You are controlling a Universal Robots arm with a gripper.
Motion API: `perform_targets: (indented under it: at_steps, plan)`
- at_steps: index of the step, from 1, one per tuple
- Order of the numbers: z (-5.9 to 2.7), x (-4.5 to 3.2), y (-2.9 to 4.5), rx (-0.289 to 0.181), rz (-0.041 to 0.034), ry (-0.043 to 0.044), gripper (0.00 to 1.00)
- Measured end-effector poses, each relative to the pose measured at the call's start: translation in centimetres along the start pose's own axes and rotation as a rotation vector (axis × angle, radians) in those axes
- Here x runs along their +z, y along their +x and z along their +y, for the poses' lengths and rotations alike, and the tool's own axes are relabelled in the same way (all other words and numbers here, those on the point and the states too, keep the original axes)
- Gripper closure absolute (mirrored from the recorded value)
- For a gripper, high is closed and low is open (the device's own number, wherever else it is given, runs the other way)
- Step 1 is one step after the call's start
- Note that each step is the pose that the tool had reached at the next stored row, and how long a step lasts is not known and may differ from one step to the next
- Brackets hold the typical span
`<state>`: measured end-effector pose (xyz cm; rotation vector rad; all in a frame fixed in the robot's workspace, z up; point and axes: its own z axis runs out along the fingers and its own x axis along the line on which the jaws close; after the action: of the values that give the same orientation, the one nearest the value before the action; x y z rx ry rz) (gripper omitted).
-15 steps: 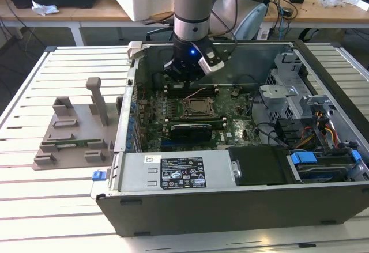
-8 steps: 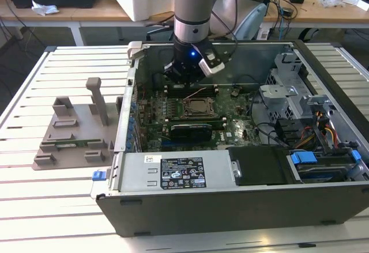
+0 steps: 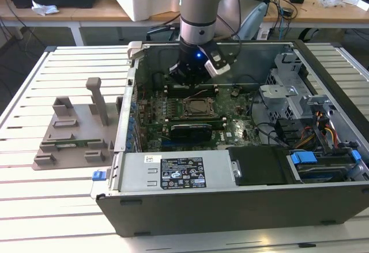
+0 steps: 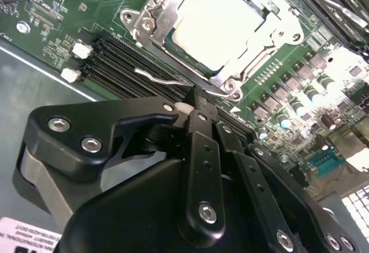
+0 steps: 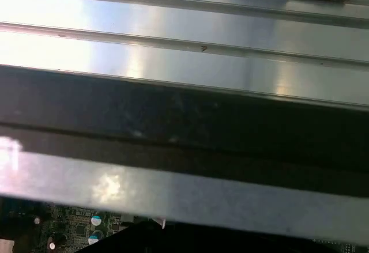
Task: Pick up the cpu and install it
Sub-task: 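Install the first cpu locking lever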
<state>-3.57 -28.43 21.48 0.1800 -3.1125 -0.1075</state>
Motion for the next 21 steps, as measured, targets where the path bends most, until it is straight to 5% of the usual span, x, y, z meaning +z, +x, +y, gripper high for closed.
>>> perform_targets:
  at_steps: [21]
  plan:
    - [-0.35, 0.85, -2.40, 0.008, 0.0011, 0.0011, 0.89]
